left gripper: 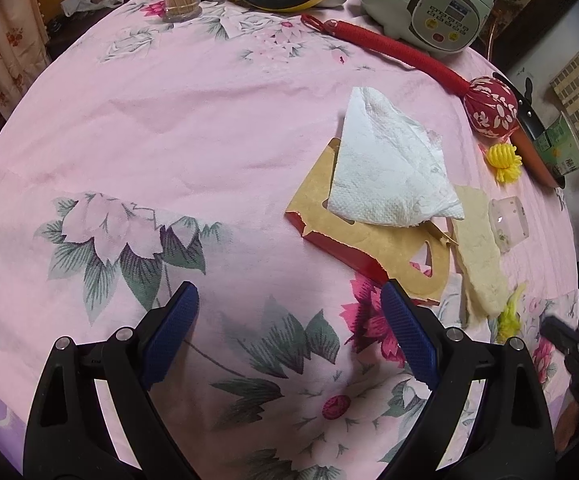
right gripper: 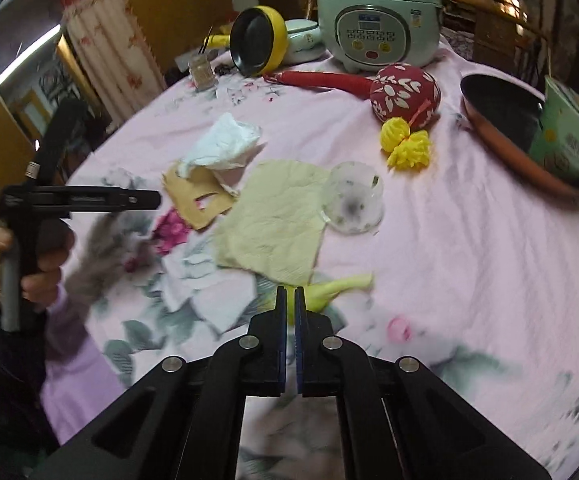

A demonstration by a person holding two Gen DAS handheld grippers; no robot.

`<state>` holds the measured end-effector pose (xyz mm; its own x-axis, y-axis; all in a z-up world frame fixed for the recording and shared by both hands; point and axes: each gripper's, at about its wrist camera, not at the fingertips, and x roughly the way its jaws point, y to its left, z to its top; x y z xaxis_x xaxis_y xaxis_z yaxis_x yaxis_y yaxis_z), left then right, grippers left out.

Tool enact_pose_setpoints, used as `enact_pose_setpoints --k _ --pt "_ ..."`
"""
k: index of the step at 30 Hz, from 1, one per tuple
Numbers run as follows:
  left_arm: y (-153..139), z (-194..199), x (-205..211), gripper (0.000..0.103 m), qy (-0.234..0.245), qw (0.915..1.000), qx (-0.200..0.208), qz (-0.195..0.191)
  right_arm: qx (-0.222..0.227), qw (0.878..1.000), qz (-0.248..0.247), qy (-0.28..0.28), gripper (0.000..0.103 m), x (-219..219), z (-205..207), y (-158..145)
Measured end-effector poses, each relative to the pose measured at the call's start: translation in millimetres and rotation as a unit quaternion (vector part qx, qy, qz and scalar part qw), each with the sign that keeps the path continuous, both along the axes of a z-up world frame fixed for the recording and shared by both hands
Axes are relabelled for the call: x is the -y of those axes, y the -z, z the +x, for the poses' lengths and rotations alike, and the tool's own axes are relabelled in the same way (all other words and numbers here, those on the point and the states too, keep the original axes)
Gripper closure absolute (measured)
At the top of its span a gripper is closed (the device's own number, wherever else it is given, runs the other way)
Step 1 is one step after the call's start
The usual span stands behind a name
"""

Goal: Collect trash

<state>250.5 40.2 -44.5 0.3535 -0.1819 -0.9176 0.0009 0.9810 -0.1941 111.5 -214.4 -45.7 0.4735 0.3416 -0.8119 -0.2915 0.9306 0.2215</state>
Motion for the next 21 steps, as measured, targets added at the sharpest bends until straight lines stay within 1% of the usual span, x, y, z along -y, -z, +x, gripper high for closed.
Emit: enact_pose_setpoints --k 1,3,4,5,6,7,8,9,10,11,12,13,15,21 --pt "0.7 0.4 -0.7 0.013 -0.002 1.0000 -0.001 0.000 -0.004 1.000 0.013 0.011 0.099 -0.2 -4.8 1.1" --pt "2.6 1.2 -0.9 0.013 -0.006 1.0000 -0.002 0.002 -0.006 0.999 0.025 0.027 0.099 -2.3 -17.4 5.1" --pt "4.0 1.8 -0.1 0.013 -0.005 1.0000 -0.004 0.004 -0.005 0.999 0.023 0.031 0.097 -4.0 -21.8 6.4" --pt "4.9 1.9 0.8 0.013 -0.005 1.0000 -0.004 0.008 0.008 0.999 0.014 0.035 0.097 -5.8 -23.9 4.8" --pt "5.4 1.8 2.2 0.013 -0.004 0.9999 -0.003 0.012 0.024 0.999 -0.002 0.040 0.095 -6.2 -24.3 1.9" --pt "5.5 1.2 3.9 0.013 -0.003 0.9998 -0.001 0.017 0.037 0.998 -0.020 0.045 0.075 -4.9 -23.1 0.0" --pt "5.5 0.8 5.1 0.013 -0.001 0.9998 0.000 0.020 0.045 0.997 -0.038 0.051 0.053 -2.3 -21.9 -1.0" --pt "5.5 0.6 5.6 0.013 0.001 0.9998 0.000 0.020 0.058 0.995 -0.061 0.059 0.051 0.4 -21.3 -2.9" --pt "5.3 0.8 5.6 0.013 0.001 0.9998 0.000 0.018 0.063 0.994 -0.072 0.055 0.051 2.3 -19.2 -2.4" --pt "5.0 0.8 4.9 0.013 0.001 0.9999 -0.001 0.015 0.061 0.994 -0.083 0.040 0.051 1.1 -17.7 -1.5" --pt "4.7 0.6 4.2 0.013 0.000 0.9999 -0.001 0.013 0.054 0.994 -0.086 0.037 0.050 1.3 -16.8 0.6" --pt "4.0 0.3 3.3 0.013 -0.001 1.0000 -0.001 0.009 0.042 0.995 -0.083 0.041 0.050 2.4 -14.1 3.3" --pt "2.9 -0.3 3.4 0.013 0.000 1.0000 -0.001 0.006 0.014 0.997 -0.055 0.059 0.051 5.4 -6.0 10.4" --pt "1.9 -1.7 5.1 0.013 0.006 1.0000 -0.002 0.003 -0.005 0.994 -0.058 0.094 0.052 -11.3 5.4 27.3"
